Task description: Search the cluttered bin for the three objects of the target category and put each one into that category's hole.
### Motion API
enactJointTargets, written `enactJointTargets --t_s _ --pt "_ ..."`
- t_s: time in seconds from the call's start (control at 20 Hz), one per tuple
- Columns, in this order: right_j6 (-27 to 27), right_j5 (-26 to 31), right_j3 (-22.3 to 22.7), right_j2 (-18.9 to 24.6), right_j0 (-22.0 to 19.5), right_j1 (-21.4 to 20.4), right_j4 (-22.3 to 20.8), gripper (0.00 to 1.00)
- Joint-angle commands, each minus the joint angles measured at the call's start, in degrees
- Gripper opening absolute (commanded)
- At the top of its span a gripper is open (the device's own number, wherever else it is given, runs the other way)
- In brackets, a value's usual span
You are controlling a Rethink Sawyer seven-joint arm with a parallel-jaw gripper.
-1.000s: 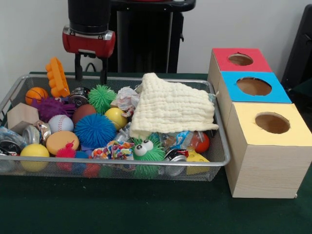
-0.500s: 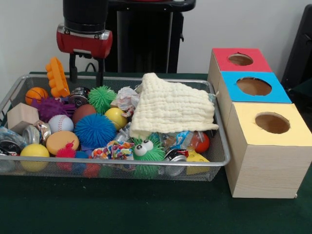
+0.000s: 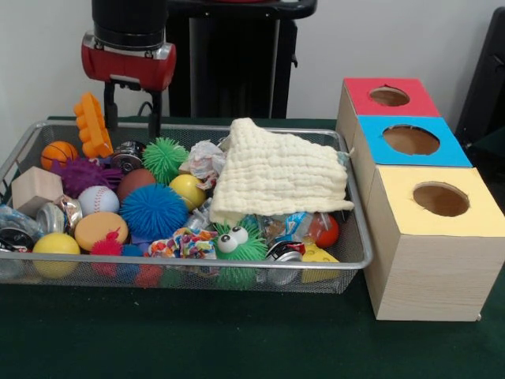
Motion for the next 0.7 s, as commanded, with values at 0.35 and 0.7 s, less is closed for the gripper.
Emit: enactJointTargets --t_s 0.35,0.7 --pt "4.16 6.66 -4.39 2.08 3.79 2.01 2.42 1.00" --pt "3.10 7.20 -5.72 1.84 3.74 2.76 2.57 1.00"
